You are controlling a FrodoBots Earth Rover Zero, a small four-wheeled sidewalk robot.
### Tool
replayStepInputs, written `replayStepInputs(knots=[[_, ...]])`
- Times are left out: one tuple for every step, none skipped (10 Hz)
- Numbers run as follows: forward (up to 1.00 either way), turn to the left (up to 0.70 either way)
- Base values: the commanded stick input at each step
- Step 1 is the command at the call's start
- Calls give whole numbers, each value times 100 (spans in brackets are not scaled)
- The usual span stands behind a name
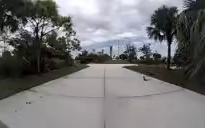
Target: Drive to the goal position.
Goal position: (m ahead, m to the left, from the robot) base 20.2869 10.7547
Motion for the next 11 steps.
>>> replayStepInputs(knots=[[85, 0], [85, 0], [85, 0], [85, 0], [85, 0], [85, 0], [85, 0], [85, 0], [85, 0], [85, 0], [85, 0]])
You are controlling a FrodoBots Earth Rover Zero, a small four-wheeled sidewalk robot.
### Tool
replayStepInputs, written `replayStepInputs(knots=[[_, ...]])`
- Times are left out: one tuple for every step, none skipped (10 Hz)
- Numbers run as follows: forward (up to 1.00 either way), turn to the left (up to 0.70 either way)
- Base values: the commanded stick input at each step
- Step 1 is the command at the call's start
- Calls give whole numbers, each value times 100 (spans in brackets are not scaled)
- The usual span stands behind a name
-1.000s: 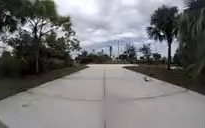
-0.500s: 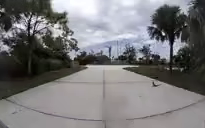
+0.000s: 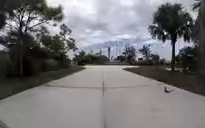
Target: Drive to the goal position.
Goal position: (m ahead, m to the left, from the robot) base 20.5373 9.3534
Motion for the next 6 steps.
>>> replayStepInputs(knots=[[85, 0], [85, 0], [85, 0], [85, 0], [85, 0], [85, 0]])
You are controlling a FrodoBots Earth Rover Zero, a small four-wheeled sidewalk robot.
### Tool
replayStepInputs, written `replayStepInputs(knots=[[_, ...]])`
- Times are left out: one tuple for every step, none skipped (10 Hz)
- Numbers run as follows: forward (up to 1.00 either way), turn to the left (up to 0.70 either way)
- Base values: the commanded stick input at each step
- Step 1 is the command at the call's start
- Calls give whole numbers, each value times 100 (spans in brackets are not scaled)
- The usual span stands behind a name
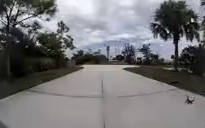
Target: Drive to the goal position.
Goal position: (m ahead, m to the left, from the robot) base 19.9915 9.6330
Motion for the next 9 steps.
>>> replayStepInputs(knots=[[85, 0], [85, 0], [85, 0], [85, 0], [85, 0], [85, 0], [85, 0], [85, 0], [85, 0]])
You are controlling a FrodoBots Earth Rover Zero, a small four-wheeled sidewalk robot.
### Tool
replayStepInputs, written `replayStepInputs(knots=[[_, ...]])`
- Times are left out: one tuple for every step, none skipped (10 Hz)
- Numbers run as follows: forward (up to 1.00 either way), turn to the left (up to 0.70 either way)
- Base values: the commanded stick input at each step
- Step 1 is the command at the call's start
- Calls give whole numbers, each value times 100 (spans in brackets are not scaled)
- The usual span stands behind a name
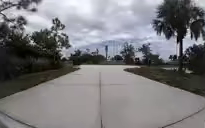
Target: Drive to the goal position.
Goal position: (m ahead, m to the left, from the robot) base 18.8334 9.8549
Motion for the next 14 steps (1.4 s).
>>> replayStepInputs(knots=[[85, 0], [85, 0], [85, 0], [85, 0], [85, 0], [85, 0], [85, 0], [85, 0], [85, 0], [85, 0], [85, 0], [85, 0], [85, 0], [85, 0]])
